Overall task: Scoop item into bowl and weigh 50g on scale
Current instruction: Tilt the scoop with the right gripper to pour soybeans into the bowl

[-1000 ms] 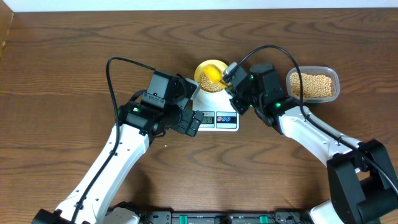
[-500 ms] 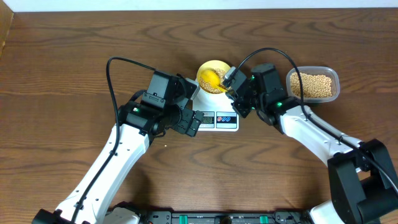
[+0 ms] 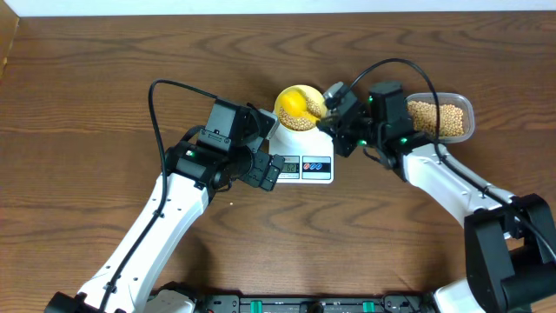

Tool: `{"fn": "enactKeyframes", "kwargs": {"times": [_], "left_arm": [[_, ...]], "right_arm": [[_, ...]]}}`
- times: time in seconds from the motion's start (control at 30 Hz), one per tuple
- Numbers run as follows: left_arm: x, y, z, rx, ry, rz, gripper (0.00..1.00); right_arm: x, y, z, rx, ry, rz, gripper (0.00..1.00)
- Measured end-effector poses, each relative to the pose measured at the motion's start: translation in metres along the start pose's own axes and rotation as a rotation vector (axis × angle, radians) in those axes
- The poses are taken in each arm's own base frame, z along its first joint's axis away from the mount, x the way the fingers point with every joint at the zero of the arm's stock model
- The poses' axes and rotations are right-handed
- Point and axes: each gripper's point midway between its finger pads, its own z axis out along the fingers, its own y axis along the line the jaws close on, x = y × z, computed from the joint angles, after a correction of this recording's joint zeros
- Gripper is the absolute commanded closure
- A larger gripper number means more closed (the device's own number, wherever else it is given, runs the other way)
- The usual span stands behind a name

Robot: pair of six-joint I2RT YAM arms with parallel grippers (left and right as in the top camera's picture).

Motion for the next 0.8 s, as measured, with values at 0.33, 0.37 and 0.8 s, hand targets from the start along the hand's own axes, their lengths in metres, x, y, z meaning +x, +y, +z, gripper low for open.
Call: {"fn": "enactKeyframes", "kwargs": {"times": [0.33,0.37,0.8], "left_arm": [[0.000,0.000,0.000,0.000,0.000,0.000,0.05],[0.000,0.000,0.000,0.000,0.000,0.000,0.05],[0.000,0.000,0.000,0.000,0.000,0.000,0.05]], "right_arm": [[0.002,-0.024,-0.003,0.119,0.020,-0.108,0.99],[0.003,-0.026,-0.003,0.133,0.025,-0.123,0.99],[0.012,-0.028,0.001,0.198,0.093,-0.244,0.99]]}}
